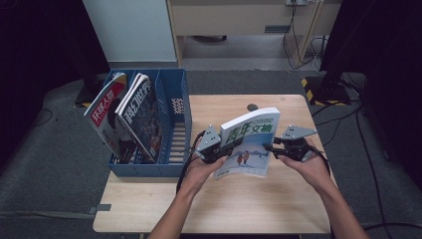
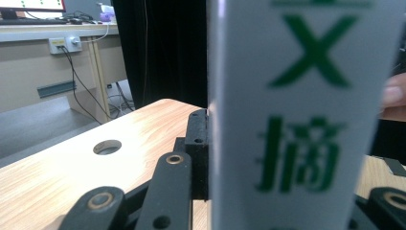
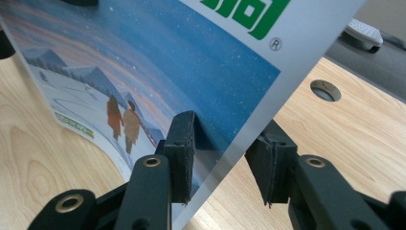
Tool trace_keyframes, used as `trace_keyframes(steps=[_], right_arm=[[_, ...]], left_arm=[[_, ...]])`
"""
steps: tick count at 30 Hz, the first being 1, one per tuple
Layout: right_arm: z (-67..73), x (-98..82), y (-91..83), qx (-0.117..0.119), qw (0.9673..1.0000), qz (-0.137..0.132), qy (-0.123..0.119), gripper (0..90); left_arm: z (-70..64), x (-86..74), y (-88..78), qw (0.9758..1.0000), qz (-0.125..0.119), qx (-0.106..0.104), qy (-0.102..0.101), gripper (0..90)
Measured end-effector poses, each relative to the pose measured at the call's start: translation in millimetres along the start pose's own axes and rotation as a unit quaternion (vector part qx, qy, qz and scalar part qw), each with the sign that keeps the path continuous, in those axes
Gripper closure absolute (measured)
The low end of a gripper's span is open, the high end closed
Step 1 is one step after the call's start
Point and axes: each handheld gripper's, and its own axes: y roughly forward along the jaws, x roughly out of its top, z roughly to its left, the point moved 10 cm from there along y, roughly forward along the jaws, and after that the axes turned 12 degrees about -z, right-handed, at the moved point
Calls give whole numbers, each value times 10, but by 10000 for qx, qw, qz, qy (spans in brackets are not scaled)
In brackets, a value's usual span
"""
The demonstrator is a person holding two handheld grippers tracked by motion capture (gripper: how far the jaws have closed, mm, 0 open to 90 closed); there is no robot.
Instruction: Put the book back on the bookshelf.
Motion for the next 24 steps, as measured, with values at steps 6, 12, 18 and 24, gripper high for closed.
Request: trace_keyframes(steps=[6,12,18,24], right_arm=[[94,57,-30,83,9999,-58,-83,638],[130,76,-44,93,9998,-84,-143,639],[149,64,-83,131,9998,-94,-154,647],[173,52,-117,165,9997,-123,-141,652]], left_arm=[[-16,1,-106,9999,-111,14,-76,718],[-51,-16,-156,9995,-198,-36,-229,693],[-81,-38,-153,9993,-218,-46,-292,676],[-99,-97,-161,9991,-169,-4,-381,646]])
